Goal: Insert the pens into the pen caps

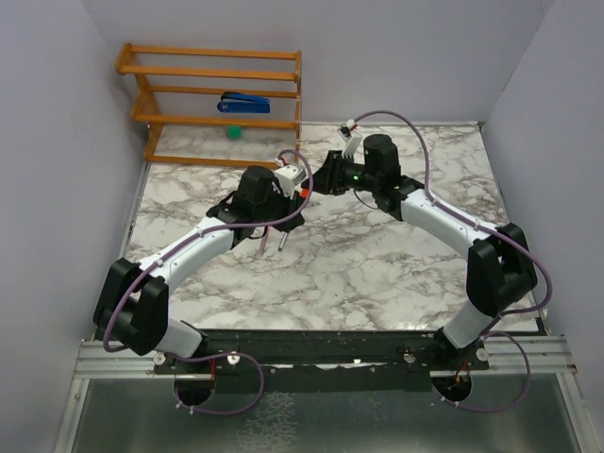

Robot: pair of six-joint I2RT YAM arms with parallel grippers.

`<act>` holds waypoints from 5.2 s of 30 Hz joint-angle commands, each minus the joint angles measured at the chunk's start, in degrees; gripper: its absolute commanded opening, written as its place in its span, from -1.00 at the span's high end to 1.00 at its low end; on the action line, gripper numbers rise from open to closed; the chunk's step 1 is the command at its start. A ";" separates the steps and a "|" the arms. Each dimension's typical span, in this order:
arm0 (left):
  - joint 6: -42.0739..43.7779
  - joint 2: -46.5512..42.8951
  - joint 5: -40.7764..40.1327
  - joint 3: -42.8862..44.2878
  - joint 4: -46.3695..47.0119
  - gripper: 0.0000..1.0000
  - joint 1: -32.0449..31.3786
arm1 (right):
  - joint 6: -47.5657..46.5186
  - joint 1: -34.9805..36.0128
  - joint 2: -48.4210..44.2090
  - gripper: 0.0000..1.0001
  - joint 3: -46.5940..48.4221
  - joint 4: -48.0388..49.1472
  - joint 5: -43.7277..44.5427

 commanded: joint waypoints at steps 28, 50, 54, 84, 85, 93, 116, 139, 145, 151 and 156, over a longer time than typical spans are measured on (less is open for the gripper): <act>2.82 2.16 -7.64 11.97 8.47 1.00 -0.11 | 8.61 3.88 -1.08 1.00 -9.55 10.60 -9.87; 5.89 -3.57 -10.64 9.32 11.32 1.00 1.39 | 5.79 5.27 -0.12 0.99 -12.67 13.01 -16.35; 5.89 -3.86 -10.39 8.47 12.80 1.00 1.48 | 7.75 5.79 1.05 0.99 -12.87 16.01 -18.31; 5.89 -7.75 -11.48 5.00 16.16 1.00 2.88 | 5.55 7.50 2.91 0.99 -9.75 11.60 -17.78; 5.89 -7.88 -11.59 4.91 16.26 1.00 2.88 | 4.77 7.66 2.91 1.00 -9.51 10.77 -17.43; 5.89 -8.24 -11.64 5.10 16.42 1.00 3.23 | -0.08 9.46 3.00 0.99 -7.59 4.66 -13.77; 5.03 -12.87 -11.55 2.49 22.86 1.00 6.81 | -0.45 10.85 3.86 0.99 -9.11 4.14 -14.52; 5.80 -13.82 -10.85 2.05 27.47 1.00 7.28 | -1.42 12.33 4.20 0.99 -9.54 1.38 -14.91; 5.79 -14.06 -11.13 1.82 27.82 1.00 7.28 | -1.29 12.52 3.97 0.99 -9.42 1.40 -14.96; 5.89 -14.06 -11.47 1.77 27.91 1.00 7.23 | -1.08 12.61 4.71 0.99 -9.06 1.30 -15.35; 5.89 -14.06 -11.55 1.76 28.15 1.00 7.27 | -0.82 12.69 5.17 1.00 -9.19 1.51 -15.74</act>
